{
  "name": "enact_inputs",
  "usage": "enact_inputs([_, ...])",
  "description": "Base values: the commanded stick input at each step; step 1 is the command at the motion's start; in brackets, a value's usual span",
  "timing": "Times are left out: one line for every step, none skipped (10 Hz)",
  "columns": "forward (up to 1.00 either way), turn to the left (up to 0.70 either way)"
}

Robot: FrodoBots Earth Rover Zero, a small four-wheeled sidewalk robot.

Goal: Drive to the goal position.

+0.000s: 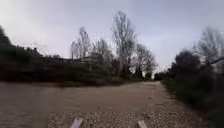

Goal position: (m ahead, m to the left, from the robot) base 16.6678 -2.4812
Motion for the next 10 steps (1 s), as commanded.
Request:
enact_inputs([0.69, -0.35])
enact_inputs([0.69, -0.35])
enact_inputs([0.69, -0.35])
enact_inputs([0.69, -0.35])
enact_inputs([0.69, -0.35])
enact_inputs([0.69, -0.35])
enact_inputs([0.69, -0.14])
enact_inputs([0.69, 0.00])
enact_inputs([0.69, 0.00])
enact_inputs([0.70, 0.00])
